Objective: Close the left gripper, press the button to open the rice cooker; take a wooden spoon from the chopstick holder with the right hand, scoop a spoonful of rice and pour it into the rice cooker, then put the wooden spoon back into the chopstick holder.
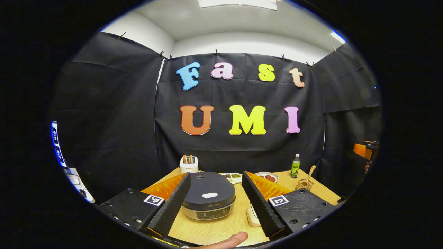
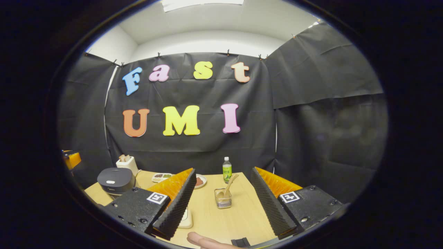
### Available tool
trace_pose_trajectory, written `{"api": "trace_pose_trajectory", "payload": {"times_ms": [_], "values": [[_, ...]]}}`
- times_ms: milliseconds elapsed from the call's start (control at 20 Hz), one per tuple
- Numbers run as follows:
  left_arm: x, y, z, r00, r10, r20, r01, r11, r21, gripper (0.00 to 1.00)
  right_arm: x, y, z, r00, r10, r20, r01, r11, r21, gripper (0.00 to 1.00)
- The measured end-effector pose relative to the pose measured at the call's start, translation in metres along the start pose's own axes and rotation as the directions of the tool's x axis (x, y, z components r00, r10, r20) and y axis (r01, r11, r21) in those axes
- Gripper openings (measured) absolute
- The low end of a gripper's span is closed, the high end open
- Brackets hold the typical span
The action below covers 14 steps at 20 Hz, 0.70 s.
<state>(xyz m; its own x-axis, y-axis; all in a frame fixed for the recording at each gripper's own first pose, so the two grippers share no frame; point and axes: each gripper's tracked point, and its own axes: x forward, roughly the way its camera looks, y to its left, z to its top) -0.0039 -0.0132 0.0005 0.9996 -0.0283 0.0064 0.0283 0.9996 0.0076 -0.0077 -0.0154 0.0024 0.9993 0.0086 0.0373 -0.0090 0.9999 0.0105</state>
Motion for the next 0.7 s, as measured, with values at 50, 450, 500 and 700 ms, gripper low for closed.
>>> {"api": "trace_pose_trajectory", "payload": {"times_ms": [50, 450, 500, 700], "values": [[0.001, 0.000, -0.001, 1.000, 0.000, -0.002, 0.000, 1.000, 0.000, 0.94, -0.001, -0.001, 0.000, 1.000, 0.003, 0.003, -0.003, 1.000, 0.002, 1.00], [0.012, -0.006, -0.016, 1.000, -0.007, -0.029, 0.007, 1.000, 0.012, 0.94, -0.010, -0.003, -0.001, 0.999, 0.027, 0.032, -0.028, 0.999, 0.032, 1.00], [0.015, -0.007, -0.017, 0.999, -0.010, -0.031, 0.011, 1.000, 0.016, 0.91, -0.012, -0.004, -0.001, 0.999, 0.028, 0.034, -0.029, 0.999, 0.034, 0.99], [0.033, -0.010, -0.025, 0.999, -0.030, -0.027, 0.031, 0.999, 0.035, 0.59, -0.026, 0.006, -0.005, 0.996, 0.088, 0.031, -0.090, 0.995, 0.049, 1.00]]}}
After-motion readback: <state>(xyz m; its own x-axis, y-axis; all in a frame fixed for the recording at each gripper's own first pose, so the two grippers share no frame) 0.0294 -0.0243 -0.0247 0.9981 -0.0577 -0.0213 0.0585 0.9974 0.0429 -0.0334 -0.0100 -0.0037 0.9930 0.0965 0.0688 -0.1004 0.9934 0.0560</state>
